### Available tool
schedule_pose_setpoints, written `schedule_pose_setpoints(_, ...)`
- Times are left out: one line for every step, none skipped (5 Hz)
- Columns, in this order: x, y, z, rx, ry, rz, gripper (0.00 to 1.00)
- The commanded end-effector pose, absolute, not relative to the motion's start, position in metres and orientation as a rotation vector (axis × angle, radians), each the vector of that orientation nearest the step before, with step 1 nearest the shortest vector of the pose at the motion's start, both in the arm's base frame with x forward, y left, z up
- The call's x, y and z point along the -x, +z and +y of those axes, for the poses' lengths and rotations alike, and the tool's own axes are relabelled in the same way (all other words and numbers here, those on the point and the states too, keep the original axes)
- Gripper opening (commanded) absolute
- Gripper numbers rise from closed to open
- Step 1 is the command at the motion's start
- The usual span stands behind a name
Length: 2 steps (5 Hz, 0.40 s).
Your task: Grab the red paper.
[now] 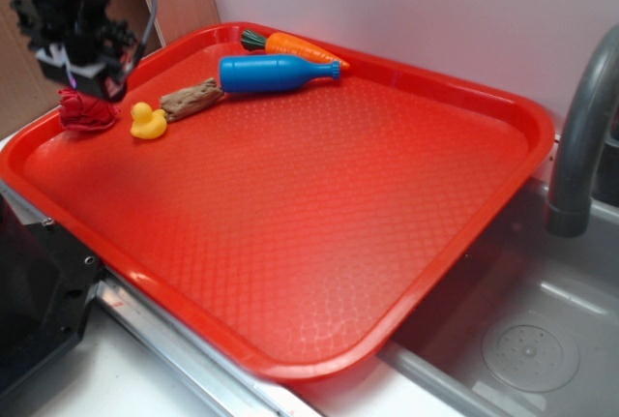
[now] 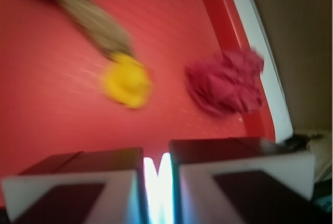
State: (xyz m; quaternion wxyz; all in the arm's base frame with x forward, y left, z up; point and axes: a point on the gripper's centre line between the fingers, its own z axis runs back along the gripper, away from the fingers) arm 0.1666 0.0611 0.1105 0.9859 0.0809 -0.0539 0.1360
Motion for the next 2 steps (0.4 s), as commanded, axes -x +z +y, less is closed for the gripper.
schedule_pose_setpoints(-0.1719,0.2028,0.0379,-0.049,0.211,-0.139,0.0)
schedule_pose_setpoints(-0.1716,0.2004,0.0294,-0.082,0.2,-0.099,0.0)
